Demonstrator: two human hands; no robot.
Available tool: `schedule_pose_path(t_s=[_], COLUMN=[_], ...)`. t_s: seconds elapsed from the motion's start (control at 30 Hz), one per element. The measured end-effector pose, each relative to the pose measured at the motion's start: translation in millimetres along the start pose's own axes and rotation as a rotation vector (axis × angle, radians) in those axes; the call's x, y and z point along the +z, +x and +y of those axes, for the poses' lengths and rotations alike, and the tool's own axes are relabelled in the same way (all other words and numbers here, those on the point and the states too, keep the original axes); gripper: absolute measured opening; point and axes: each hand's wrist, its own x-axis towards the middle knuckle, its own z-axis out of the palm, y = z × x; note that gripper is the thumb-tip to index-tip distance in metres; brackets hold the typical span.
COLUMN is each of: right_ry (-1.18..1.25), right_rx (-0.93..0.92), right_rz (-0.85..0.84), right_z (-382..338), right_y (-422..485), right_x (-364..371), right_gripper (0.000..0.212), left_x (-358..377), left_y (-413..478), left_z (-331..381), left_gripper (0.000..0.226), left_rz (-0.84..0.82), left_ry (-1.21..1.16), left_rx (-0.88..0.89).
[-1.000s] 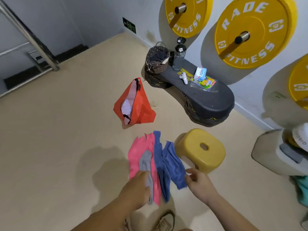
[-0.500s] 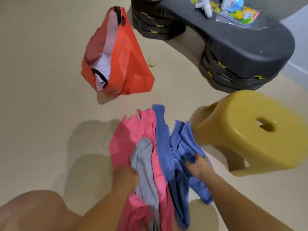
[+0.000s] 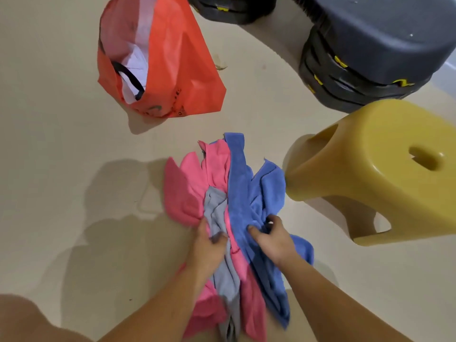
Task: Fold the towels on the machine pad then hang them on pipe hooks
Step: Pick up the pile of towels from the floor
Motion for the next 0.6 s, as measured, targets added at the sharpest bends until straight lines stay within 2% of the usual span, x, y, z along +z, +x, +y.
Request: schedule_pose_path(t_s=[0.07, 0.13, 0.17, 0.27, 0.33, 0.47, 0.53, 0.6], right_ry=[0.277, 0.497, 0.529, 0.458, 0.437, 0.332, 0.330, 0.376], right_rx=[0.045, 0.087, 0.086, 0.001, -0.055, -0.179, -0.252, -0.335], right_rz=[-0.054, -0.158, -0.207, -0.262, -0.288, -0.282, -0.171, -0.079], right_z=[-9, -19, -22, -43, -70, -136, -171, -206], right_y=[0, -3, -6, -19, -38, -121, -180, -252], right_x=[22, 31, 31, 9, -18, -84, -120, -157], right_gripper=[0.052, 0.042, 0.036, 0.032, 0.033, 0.035, 0.032, 0.040], left_x=[13, 16, 12, -10, -33, -91, -122, -152], left_y=[-5, -6, -7, -14, -32, -105, -155, -216], left_z=[21, 31, 35, 60, 88, 155, 197, 243], left_gripper=[0.049, 0.043, 0.039, 0.024, 0.020, 0.041, 0.044, 0.059], left_rz=[-0.064, -0.109, -0.114, -0.128, -0.189, -0.218, -0.180, -0.097], left_ry=[-0.133, -0.300, -0.339, -0.363, -0.328, -0.283, -0.304, -0.240], left_rx=[0.012, -0.015, -0.011, 0.057, 0.174, 0.316, 0.357, 0.444])
